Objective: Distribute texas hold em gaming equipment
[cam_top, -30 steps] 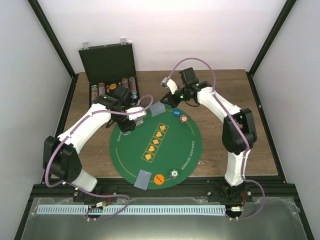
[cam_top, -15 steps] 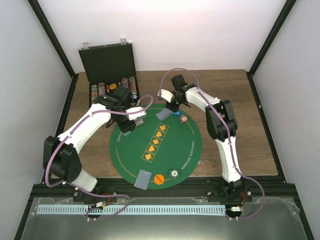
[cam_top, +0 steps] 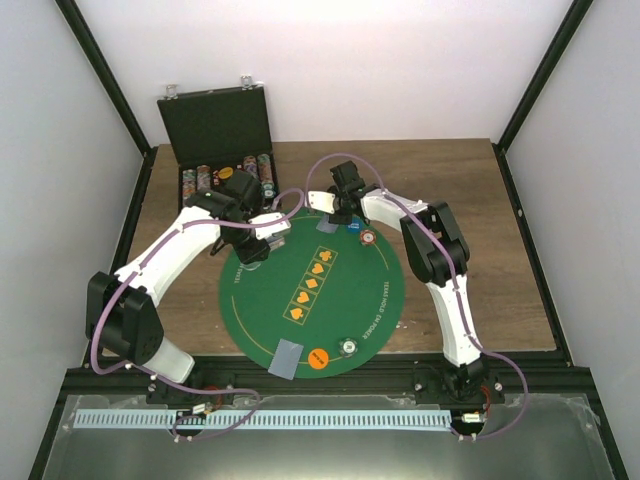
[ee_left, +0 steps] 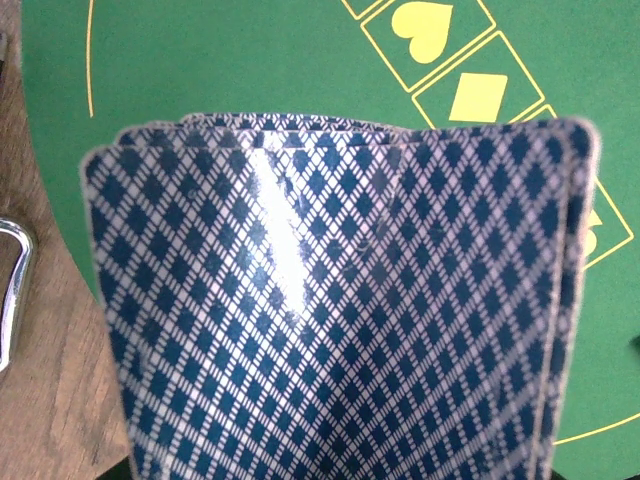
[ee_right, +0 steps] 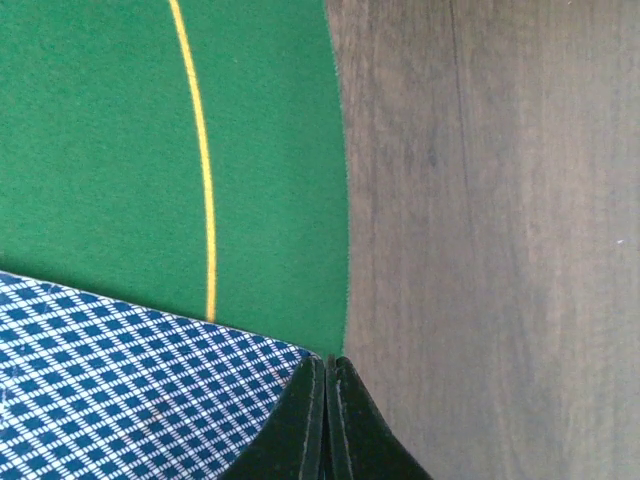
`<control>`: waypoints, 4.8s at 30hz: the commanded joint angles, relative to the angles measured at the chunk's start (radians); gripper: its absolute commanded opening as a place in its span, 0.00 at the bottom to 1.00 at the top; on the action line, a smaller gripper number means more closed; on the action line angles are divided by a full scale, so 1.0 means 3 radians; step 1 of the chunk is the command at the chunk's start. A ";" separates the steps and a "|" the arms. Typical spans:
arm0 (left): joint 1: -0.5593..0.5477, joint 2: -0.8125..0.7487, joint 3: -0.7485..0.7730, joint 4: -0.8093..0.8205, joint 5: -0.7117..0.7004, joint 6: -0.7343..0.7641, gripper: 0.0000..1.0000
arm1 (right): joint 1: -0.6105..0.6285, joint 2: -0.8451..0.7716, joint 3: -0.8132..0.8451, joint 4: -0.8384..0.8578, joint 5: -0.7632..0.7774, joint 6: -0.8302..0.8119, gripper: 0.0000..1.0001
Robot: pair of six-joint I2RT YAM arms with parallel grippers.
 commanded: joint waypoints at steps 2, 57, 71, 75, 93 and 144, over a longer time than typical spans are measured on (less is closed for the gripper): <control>0.0025 -0.0058 -0.0019 0.0023 -0.0002 0.0007 0.40 | 0.0016 -0.0132 -0.0040 0.0266 0.0159 -0.0256 0.01; 0.0015 -0.0007 0.0137 -0.0011 0.0072 0.0007 0.40 | 0.0275 -0.0355 -0.0653 0.2118 -0.4279 0.5885 0.74; 0.0015 0.0030 0.0142 0.0030 0.0039 0.0008 0.40 | 0.0412 -0.0196 -0.0528 0.2295 -0.4371 0.6132 0.63; 0.0016 0.0054 0.0156 0.0033 0.0035 0.0012 0.40 | 0.0444 -0.0181 -0.0505 0.2284 -0.4429 0.6147 0.43; 0.0189 -0.0004 -0.0161 0.0368 0.0226 0.0199 0.76 | 0.0444 -0.0416 -0.0522 0.2175 -0.4384 0.6002 0.01; 0.0265 -0.0048 -0.0231 0.0457 0.0431 0.0237 0.51 | 0.0233 -0.0778 -0.0309 0.0518 -0.3681 0.4791 0.25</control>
